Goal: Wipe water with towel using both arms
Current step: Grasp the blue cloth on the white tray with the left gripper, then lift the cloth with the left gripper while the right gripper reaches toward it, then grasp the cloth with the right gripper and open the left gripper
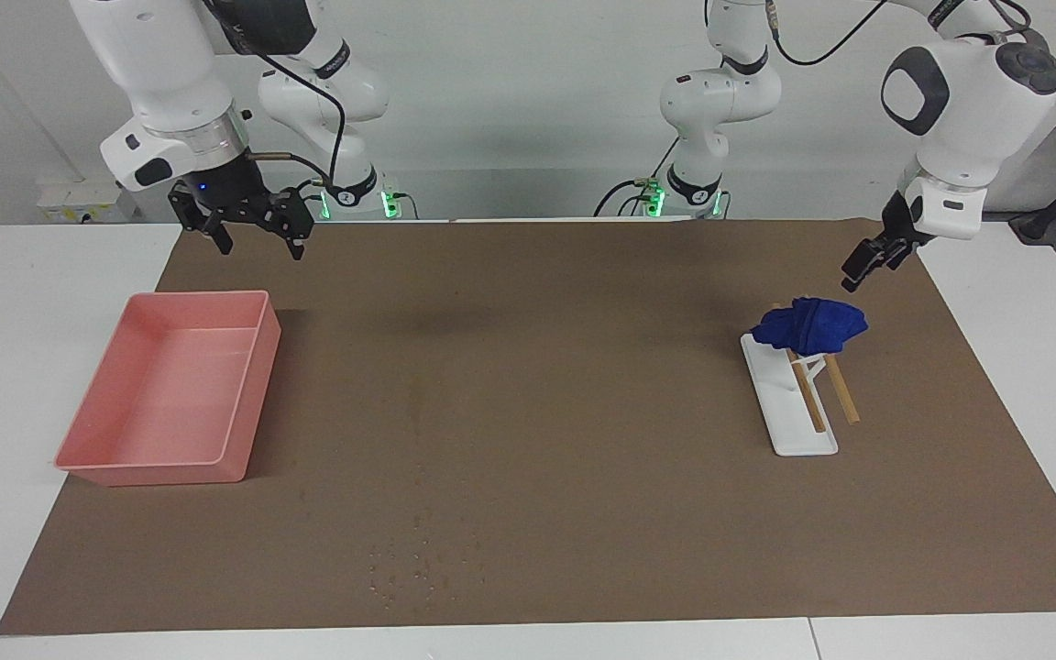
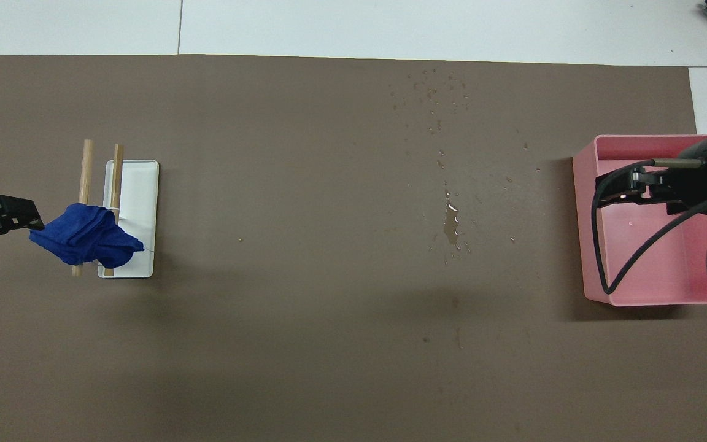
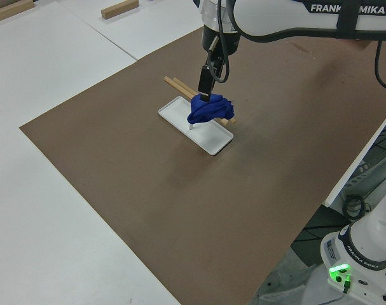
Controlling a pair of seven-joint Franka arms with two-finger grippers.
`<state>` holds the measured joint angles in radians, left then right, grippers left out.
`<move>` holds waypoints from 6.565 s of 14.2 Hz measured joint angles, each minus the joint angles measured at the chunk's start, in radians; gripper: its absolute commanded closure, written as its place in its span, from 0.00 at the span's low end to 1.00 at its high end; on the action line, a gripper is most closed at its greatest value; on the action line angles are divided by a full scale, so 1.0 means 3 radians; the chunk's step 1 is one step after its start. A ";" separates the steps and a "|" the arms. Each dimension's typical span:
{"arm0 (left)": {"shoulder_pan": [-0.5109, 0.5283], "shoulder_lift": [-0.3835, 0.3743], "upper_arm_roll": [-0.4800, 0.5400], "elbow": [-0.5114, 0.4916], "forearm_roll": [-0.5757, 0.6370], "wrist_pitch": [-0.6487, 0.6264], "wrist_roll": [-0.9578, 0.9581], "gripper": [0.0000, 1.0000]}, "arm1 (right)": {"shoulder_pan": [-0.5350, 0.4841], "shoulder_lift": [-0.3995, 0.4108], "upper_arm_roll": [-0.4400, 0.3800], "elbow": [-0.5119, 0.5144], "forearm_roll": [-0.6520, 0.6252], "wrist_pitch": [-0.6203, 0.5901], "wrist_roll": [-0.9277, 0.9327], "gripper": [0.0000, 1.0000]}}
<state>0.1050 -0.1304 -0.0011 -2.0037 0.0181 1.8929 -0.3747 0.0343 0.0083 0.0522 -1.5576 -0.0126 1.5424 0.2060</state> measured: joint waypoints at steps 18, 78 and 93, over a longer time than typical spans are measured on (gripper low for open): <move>-0.0030 0.0038 -0.0031 -0.0603 -0.0031 0.0992 -0.2258 0.19 | 0.0000 -0.0024 0.0000 -0.0058 0.0000 0.0000 0.0000 0.00; -0.1624 0.0489 -0.1100 0.1404 -0.0346 0.0856 -0.7348 1.00 | 0.0998 0.0303 0.0042 0.0062 0.1521 0.1689 0.4522 0.98; -0.1657 0.0488 -0.1100 0.1358 -0.0343 0.0837 -0.6897 0.00 | 0.0998 0.0315 0.0027 0.0044 0.1300 0.1621 0.4459 1.00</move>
<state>-0.3920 0.0161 -0.3312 -1.5963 -0.0846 2.1439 -2.4436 0.3337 0.1029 0.0603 -1.5444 0.3775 2.0286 1.5438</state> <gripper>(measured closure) 0.388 0.850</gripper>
